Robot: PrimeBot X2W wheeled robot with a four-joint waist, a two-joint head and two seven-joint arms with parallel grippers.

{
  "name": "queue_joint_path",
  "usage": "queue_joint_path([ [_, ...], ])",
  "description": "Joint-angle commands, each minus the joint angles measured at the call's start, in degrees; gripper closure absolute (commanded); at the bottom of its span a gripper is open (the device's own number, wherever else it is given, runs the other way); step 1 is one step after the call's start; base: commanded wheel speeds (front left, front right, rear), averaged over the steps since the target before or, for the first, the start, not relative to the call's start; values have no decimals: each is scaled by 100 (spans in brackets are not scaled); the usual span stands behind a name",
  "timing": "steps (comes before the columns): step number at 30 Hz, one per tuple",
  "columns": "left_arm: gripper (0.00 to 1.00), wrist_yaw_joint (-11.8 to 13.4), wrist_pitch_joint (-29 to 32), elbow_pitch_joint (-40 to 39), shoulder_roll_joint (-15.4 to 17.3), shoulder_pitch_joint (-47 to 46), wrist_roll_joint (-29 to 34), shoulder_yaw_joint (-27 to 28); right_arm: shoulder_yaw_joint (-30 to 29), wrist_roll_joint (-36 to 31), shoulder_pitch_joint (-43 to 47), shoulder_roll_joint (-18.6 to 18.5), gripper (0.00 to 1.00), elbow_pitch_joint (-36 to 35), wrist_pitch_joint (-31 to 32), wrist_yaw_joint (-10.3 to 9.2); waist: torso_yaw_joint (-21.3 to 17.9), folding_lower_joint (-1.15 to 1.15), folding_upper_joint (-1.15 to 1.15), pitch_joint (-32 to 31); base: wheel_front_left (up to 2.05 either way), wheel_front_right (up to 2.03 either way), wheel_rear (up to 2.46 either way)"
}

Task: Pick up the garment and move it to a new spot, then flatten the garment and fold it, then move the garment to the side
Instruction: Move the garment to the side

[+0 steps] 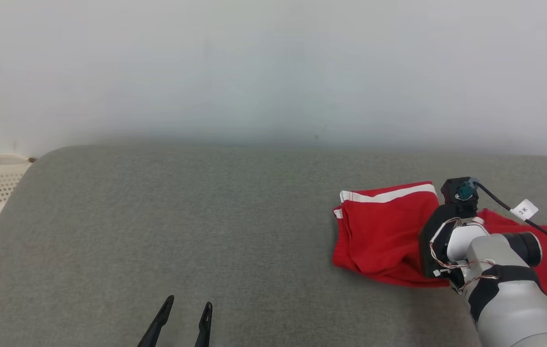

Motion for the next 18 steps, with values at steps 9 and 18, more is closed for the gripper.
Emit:
queue_joint_path([
  [9, 0, -88, -17, 42, -136, -61, 83, 4, 637, 482, -59, -182, 100, -5, 21, -14, -829, 0, 0, -134, 0, 0, 0],
  [18, 0, -133, -17, 37, -167, 51, 128, 110, 1456, 1099, 7, -791, 100, -224, 393, -14, -909, 0, 0, -166, 0, 0, 0],
])
